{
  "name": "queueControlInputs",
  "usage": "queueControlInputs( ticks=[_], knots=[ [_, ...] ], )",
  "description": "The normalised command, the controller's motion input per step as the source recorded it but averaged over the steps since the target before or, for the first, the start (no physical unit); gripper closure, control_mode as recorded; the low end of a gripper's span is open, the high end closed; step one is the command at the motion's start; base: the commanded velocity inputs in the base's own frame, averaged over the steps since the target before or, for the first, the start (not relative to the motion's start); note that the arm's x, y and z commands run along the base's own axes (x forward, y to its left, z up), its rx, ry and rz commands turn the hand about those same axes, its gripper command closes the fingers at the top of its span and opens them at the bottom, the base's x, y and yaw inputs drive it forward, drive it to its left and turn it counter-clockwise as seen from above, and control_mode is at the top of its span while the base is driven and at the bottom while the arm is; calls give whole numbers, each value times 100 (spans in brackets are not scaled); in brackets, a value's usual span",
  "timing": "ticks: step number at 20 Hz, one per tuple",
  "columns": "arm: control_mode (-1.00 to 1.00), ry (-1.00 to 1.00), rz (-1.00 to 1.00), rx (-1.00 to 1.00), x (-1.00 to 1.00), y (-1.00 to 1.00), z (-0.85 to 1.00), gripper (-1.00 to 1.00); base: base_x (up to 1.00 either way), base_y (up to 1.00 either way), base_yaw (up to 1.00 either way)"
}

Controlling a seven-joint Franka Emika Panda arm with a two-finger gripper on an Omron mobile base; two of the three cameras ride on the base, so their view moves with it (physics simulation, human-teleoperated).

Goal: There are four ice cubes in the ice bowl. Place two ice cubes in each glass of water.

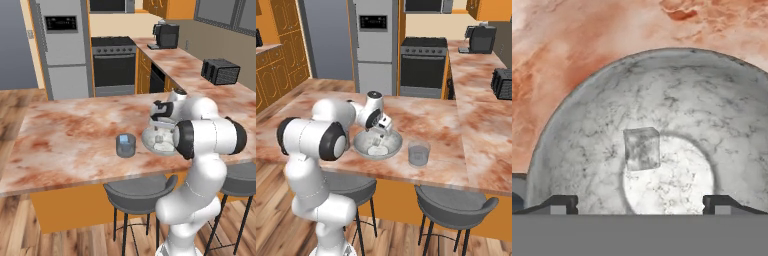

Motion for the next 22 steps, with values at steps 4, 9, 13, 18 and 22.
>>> queueControlInputs(
  ticks=[4, 9, 13, 18, 22],
  knots=[
    [-100, 1, 0, 0, 57, -2, -38, -100, 0, 0, 0],
    [-100, 4, 2, 0, 27, 0, -47, -100, 0, 0, 0],
    [-100, 9, 6, 0, 4, 0, -59, -100, 0, 0, 0],
    [-100, 6, 5, 0, 20, 0, -44, -100, 0, 0, 0],
    [-100, 0, 5, 0, 32, 0, -31, -100, 0, 0, 0]
  ],
)
